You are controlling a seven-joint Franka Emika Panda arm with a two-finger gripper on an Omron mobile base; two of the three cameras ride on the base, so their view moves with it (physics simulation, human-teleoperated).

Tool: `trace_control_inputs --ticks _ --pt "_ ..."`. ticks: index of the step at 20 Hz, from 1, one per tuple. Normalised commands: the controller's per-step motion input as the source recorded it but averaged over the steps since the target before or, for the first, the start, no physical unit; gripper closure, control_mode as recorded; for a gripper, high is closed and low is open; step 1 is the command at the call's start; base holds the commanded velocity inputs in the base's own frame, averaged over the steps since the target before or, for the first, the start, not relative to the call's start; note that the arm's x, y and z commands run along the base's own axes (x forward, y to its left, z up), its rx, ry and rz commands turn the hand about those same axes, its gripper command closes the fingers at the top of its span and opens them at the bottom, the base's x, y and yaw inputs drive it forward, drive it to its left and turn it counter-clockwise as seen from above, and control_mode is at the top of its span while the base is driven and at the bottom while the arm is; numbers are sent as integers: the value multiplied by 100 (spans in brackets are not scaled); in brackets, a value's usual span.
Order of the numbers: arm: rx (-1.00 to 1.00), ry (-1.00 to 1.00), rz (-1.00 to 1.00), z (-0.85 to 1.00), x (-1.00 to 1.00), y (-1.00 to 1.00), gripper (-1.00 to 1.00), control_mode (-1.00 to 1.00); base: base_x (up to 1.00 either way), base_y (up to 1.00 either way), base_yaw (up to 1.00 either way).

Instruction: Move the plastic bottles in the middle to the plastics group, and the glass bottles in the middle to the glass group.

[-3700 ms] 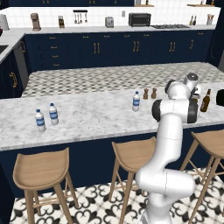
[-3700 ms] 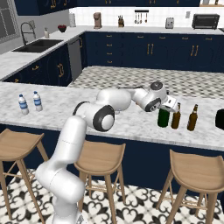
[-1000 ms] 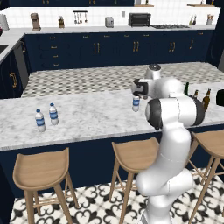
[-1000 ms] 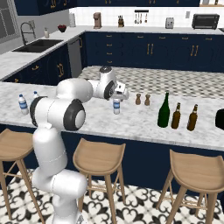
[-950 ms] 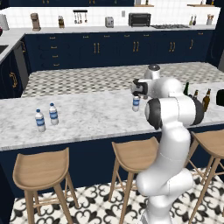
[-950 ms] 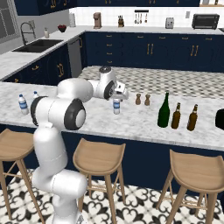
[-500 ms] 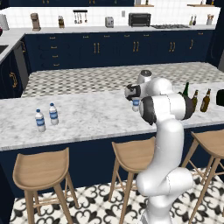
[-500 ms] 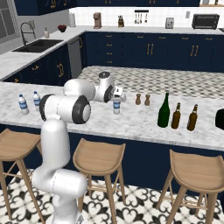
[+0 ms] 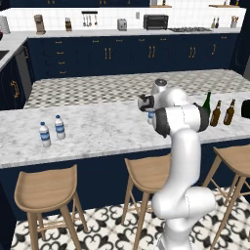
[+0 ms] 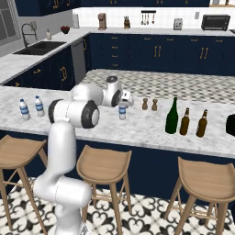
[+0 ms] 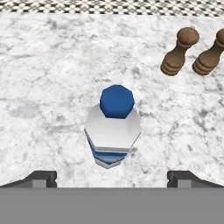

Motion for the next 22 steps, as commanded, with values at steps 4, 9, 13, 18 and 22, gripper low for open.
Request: trace_control_inputs --ticks 4,9,13,18,22 --pt "0 0 0 0 25 0 -100 -100 0 0 0" --pt "0 0 0 -19 13 0 -100 -100 0 0 0" --pt "0 0 0 -27 0 0 -100 -100 0 0 0" --pt "0 -4 0 -7 0 0 -100 -100 0 0 0" --pt "0 -14 0 -10 0 0 -100 -100 0 0 0"
